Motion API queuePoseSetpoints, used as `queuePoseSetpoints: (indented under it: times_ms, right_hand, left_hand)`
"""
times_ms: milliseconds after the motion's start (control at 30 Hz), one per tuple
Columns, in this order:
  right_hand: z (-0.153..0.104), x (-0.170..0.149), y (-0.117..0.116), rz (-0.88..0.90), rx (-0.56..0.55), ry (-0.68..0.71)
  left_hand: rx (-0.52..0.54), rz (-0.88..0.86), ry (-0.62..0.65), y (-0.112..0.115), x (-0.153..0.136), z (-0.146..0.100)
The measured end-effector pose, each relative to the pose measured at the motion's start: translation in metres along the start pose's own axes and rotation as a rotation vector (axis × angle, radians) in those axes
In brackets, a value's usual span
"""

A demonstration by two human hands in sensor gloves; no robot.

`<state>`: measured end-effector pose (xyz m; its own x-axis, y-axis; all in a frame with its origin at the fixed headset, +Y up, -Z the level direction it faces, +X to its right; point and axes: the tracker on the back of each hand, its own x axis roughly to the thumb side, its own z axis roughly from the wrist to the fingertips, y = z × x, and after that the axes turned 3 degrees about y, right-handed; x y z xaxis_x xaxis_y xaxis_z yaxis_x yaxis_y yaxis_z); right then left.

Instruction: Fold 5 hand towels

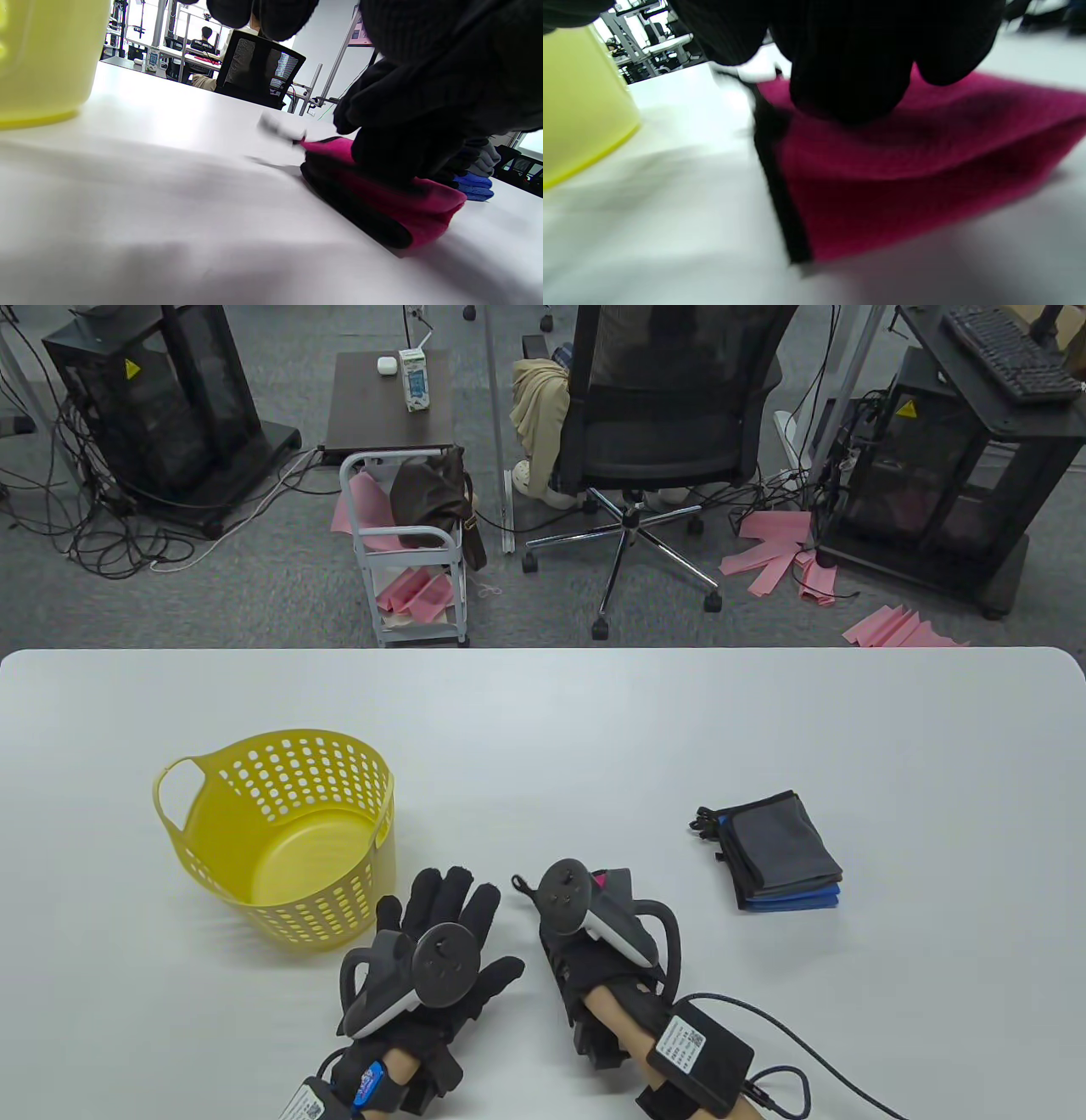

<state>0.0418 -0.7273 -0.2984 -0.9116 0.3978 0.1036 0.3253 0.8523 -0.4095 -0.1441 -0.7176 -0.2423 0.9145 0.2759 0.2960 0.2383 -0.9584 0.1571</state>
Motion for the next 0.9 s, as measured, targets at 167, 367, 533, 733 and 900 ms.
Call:
queuePoseSetpoints:
  times_ms: [167,367,533,733,900]
  right_hand:
    - [-0.004,-0.021,0.026,0.080,-0.025,-0.003]
    - [0.013,-0.059,0.024,-0.050,0.043,-0.157]
    - [0.023,-0.077,0.013,-0.069,0.048,-0.213]
    - [0.028,-0.080,0.005,-0.096,0.049,-0.230]
    - [0.028,-0.078,-0.002,-0.075,-0.051,-0.205]
  left_hand:
    - [0.004,-0.003,0.003,0.000,0.000,0.000]
    - [-0.004,0.000,0.010,0.001,0.001,0.000]
    - [-0.014,0.004,0.012,0.001,0.001,0.000]
    - [-0.019,0.007,0.015,0.002,0.002,0.000]
    - [-0.025,0.008,0.014,0.002,0.003,0.000]
